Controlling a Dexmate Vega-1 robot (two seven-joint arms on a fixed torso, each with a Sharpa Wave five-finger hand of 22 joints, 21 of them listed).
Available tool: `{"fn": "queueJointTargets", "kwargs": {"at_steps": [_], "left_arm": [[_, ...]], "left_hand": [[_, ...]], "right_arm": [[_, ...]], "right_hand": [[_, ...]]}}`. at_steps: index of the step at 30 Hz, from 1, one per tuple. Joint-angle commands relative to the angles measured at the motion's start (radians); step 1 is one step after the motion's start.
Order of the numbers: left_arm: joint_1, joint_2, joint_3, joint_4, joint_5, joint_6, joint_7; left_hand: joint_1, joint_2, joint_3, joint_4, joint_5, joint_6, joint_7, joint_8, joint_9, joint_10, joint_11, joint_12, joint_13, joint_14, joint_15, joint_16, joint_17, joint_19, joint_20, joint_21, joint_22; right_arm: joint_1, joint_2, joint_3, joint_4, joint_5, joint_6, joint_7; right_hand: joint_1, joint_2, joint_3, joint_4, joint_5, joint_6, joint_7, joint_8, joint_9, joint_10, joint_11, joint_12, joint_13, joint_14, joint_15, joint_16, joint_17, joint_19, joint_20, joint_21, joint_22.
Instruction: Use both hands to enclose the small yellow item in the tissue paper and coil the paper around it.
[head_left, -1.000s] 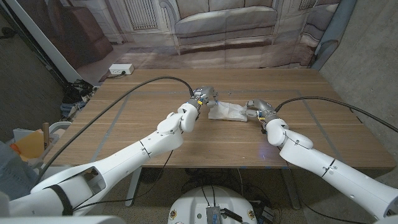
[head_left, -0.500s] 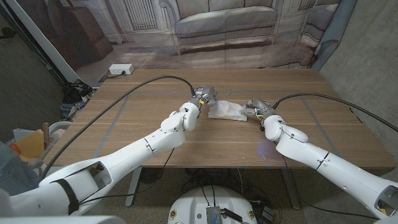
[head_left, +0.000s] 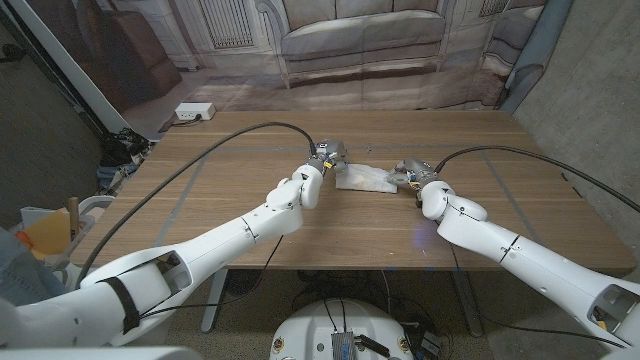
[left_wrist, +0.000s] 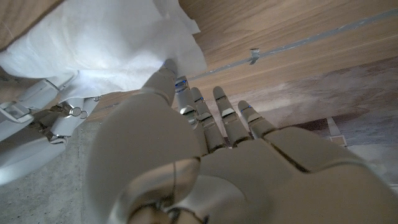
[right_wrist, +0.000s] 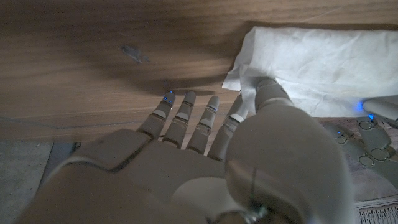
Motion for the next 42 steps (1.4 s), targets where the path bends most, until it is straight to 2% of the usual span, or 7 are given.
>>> {"fn": "queueJointTargets", "kwargs": {"at_steps": [1,8,13,17,29,37,42], "left_arm": [[-0.033,-0.009,0.033,0.044,-0.015,0.022,-0.03],[-0.036,0.002,0.039,0.037,-0.017,0.023,-0.029],[-0.038,0.006,0.039,0.035,-0.022,0.024,-0.031],[-0.039,0.008,0.041,0.036,-0.023,0.022,-0.03],[-0.036,0.014,0.045,0.024,-0.019,0.028,-0.026],[-0.031,0.017,0.049,0.012,-0.005,0.041,-0.023],[-0.029,0.02,0.052,0.005,0.006,0.05,-0.024]], "left_hand": [[0.007,-0.004,0.011,-0.004,-0.001,0.003,0.001,0.009,0.008,-0.015,-0.001,-0.007,0.002,-0.014,-0.054,-0.004,0.004,-0.012,-0.001,-0.004,0.004],[0.009,-0.022,0.012,-0.009,-0.002,-0.094,-0.04,-0.026,0.006,-0.059,-0.001,-0.013,0.004,-0.045,-0.046,-0.005,0.005,-0.028,0.006,-0.006,0.004],[-0.007,-0.03,0.007,0.0,-0.003,-0.229,-0.083,-0.078,0.005,-0.115,0.01,-0.016,0.006,-0.073,-0.03,-0.003,0.009,-0.047,0.019,-0.008,0.004],[-0.022,-0.043,0.0,0.004,-0.001,-0.335,-0.125,-0.116,0.007,-0.156,0.011,-0.015,0.008,-0.097,-0.023,-0.002,0.01,-0.059,0.022,-0.007,0.004],[-0.054,-0.073,-0.023,0.011,0.008,-0.476,-0.143,-0.153,0.013,-0.235,0.021,-0.018,0.01,-0.151,-0.01,-0.005,0.012,-0.09,0.038,-0.01,0.005],[-0.074,-0.08,-0.033,0.018,0.014,-0.604,-0.152,-0.173,0.014,-0.29,0.028,-0.016,0.012,-0.19,-0.004,-0.004,0.013,-0.107,0.051,-0.009,0.006],[-0.084,-0.082,-0.038,0.019,0.018,-0.738,-0.154,-0.181,0.015,-0.339,0.031,-0.015,0.013,-0.223,0.004,-0.004,0.013,-0.126,0.06,-0.01,0.006]], "right_arm": [[0.059,0.01,-0.054,0.034,0.011,-0.053,0.041],[0.057,0.01,-0.057,0.026,0.02,-0.064,0.027],[0.053,0.003,-0.057,0.016,0.024,-0.069,0.02],[0.052,0.001,-0.059,0.014,0.027,-0.073,0.017],[0.051,-0.007,-0.06,0.006,0.041,-0.079,0.015],[0.037,-0.013,-0.048,-0.007,0.057,-0.085,0.002],[0.027,-0.015,-0.039,-0.015,0.066,-0.087,-0.011]], "right_hand": [[0.002,0.009,0.008,0.0,-0.004,-0.003,-0.001,0.003,0.003,0.003,0.009,-0.005,0.005,-0.004,0.0,0.0,0.0,-0.003,0.005,-0.004,0.0],[0.0,0.006,0.008,-0.001,-0.012,-0.039,0.0,-0.011,0.0,-0.008,0.012,-0.011,0.005,-0.015,0.004,-0.002,0.0,-0.005,0.008,-0.003,0.0],[-0.017,-0.008,0.004,0.002,-0.024,-0.179,0.0,-0.076,-0.013,-0.042,0.025,-0.025,0.006,-0.031,0.008,-0.001,-0.001,-0.006,0.012,0.0,0.0],[-0.032,-0.013,0.0,0.007,-0.026,-0.236,0.0,-0.105,-0.018,-0.062,0.037,-0.031,0.007,-0.046,0.017,-0.003,-0.001,-0.01,0.019,0.0,-0.001],[-0.085,-0.024,-0.014,0.022,-0.028,-0.463,0.018,-0.193,-0.013,-0.106,0.08,-0.034,0.009,-0.068,0.028,-0.001,-0.004,-0.019,0.036,-0.001,-0.001],[-0.115,-0.028,-0.023,0.029,-0.031,-0.601,0.059,-0.209,-0.016,-0.118,0.097,-0.03,0.01,-0.079,0.036,-0.001,-0.005,-0.02,0.041,0.0,-0.002],[-0.13,-0.033,-0.026,0.03,-0.031,-0.688,0.116,-0.208,-0.022,-0.128,0.106,-0.03,0.01,-0.08,0.039,0.001,-0.006,-0.019,0.045,0.001,-0.002]]}}
